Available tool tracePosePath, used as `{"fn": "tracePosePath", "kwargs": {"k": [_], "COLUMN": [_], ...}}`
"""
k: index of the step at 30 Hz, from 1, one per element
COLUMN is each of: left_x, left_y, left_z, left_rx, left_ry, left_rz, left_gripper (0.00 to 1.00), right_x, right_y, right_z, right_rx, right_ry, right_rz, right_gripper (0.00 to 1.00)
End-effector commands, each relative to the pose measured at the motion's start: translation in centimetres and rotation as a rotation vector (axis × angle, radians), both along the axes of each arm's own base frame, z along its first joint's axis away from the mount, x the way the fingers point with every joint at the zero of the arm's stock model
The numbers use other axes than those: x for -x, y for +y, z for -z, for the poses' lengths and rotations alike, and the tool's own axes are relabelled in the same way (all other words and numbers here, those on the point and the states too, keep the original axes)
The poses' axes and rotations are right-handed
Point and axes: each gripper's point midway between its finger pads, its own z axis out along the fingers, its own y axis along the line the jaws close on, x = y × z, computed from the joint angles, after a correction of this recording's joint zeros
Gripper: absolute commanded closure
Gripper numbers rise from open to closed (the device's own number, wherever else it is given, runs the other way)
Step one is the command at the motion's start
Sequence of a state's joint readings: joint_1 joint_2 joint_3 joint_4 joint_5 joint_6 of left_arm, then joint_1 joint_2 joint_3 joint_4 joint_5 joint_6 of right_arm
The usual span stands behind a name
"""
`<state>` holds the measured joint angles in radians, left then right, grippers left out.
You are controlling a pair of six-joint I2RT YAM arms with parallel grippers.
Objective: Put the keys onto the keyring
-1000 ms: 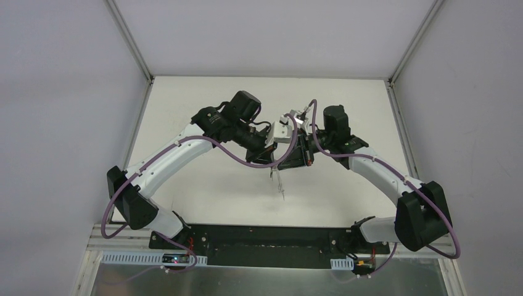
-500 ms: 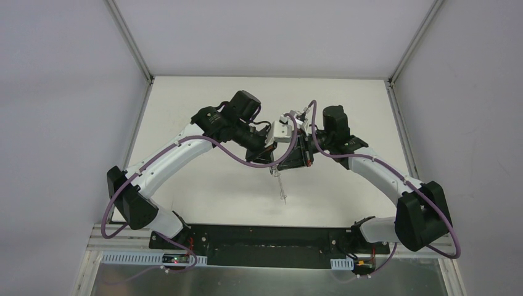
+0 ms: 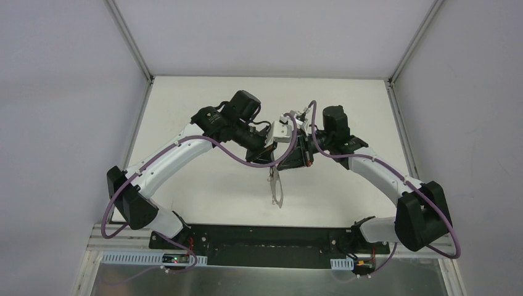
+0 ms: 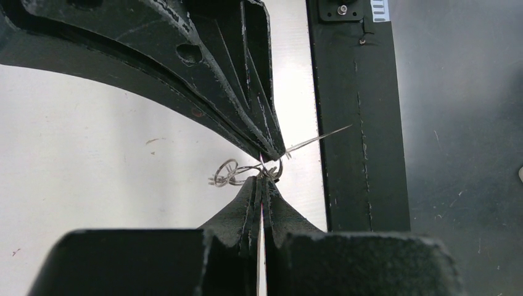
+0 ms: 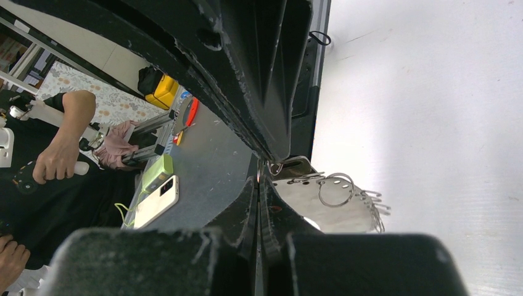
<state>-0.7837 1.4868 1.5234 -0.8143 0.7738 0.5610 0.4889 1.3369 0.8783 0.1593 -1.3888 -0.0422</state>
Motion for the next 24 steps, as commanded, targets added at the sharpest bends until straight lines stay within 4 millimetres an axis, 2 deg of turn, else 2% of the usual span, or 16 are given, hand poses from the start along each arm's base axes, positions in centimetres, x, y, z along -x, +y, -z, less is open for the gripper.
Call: {"fn": "tracePosePath", "kwargs": {"k": [1,8,24], "left_x": [0.7,1.3,1.5], "left_y": [0.0,0.5,1.0], "left_z": [-2.4,-1.6,-1.5], "left_rx": [0.07,0.06,0.062], "left_ry": [-0.018,-0.012,-0.031], "left_rz": [0.036,0.061,0.062], "left_gripper": [1.0,1.0,1.0], "right_x": [0.0,-0.5,-1.0], "right_y": [0.2,0.1,0.0], "right_z": [-0.6,-0.6,-0.4], "right_rx": [-0.025,-0.019,-0.012], "right_ry": [-0.048,-0.05,-0.039], "right_rz": [-0.015,0.004,0.02], "right_gripper": [1.0,1.0,1.0]}}
